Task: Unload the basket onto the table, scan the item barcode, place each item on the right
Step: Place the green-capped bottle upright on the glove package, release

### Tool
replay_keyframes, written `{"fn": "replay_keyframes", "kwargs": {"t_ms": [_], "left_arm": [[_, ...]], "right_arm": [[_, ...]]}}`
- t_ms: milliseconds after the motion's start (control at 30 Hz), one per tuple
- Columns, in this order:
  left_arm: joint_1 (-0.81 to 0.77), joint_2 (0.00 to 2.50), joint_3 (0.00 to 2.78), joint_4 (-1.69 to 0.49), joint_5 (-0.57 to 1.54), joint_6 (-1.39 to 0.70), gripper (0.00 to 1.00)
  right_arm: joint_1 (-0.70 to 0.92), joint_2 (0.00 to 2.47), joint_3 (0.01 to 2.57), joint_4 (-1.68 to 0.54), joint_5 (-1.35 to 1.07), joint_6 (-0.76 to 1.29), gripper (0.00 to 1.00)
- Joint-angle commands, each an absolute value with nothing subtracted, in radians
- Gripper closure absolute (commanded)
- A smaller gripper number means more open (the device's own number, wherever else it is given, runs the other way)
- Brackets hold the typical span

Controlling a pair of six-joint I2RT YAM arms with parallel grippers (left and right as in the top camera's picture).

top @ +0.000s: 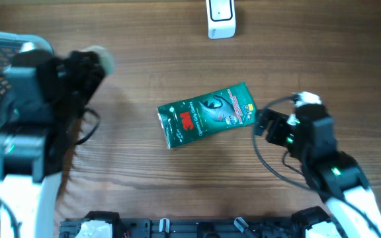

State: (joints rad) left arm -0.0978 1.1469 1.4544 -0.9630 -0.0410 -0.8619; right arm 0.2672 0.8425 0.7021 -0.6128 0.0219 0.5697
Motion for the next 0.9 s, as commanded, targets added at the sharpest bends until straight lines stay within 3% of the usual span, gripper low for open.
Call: {"fn": "replay_keyframes", "kwargs": {"t_ms": [0, 200, 467, 867], "left_arm": [[-0.248, 1.268, 1.473, -0.936, -0.080, -0.852, 0.36], [-0.506, 1.548, 1.473, -0.805, -0.080, -0.852, 0.36], [-0.725, 1.840, 1.473, -0.699, -0.080, -0.843, 0.34], [-0.794, 1.911, 1.473, -0.713, -0.332, -0.814, 0.32]], "right_arm": [[0.199, 0.665, 0.715, -0.649, 0.060, 0.545, 0.00], [0.179, 0.463, 0.715, -0.707, 0.081, 0.553, 0.00], [0.179, 0.450, 0.715, -0.725, 0.082, 0.553, 0.00], [0.179, 0.450, 0.714, -0.779, 0.081, 0.579, 0.00]]}}
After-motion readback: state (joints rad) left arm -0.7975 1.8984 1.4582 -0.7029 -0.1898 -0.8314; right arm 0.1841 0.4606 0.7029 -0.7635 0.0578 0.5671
